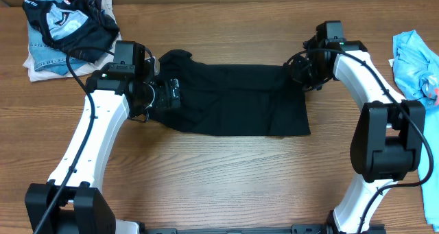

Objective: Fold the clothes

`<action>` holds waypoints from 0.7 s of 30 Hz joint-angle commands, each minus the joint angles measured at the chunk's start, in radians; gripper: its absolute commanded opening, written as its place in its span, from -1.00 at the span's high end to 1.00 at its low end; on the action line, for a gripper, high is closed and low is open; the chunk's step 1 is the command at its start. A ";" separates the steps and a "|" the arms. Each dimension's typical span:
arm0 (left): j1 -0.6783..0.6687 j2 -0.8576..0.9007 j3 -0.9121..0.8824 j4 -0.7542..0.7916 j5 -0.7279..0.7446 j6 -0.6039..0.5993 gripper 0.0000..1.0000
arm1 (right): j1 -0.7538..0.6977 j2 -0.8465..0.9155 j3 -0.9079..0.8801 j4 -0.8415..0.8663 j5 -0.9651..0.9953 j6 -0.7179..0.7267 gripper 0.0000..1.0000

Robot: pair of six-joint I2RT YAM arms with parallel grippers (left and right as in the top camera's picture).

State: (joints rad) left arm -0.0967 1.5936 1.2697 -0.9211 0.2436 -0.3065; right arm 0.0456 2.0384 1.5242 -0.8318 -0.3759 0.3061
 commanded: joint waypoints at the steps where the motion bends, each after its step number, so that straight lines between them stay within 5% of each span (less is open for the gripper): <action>1: -0.003 0.002 0.006 -0.002 0.008 0.023 -1.00 | 0.040 0.003 -0.002 0.041 -0.061 0.058 0.92; 13: -0.003 0.002 0.006 -0.003 0.008 0.023 -1.00 | 0.145 0.001 0.025 0.163 -0.064 0.107 0.52; 14: -0.003 0.002 0.006 -0.003 0.008 0.023 -0.99 | 0.139 -0.003 0.036 0.151 -0.068 0.106 0.42; 17: -0.003 0.002 0.006 -0.003 0.008 0.023 -0.99 | 0.101 -0.035 0.098 0.072 -0.079 0.073 -0.60; 21: -0.003 0.002 0.006 -0.003 0.008 0.023 -1.00 | 0.007 -0.119 0.174 -0.116 -0.044 0.008 -0.74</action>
State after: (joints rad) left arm -0.0967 1.5936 1.2697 -0.9211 0.2436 -0.3061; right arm 0.0994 2.0132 1.6527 -0.8909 -0.4393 0.3599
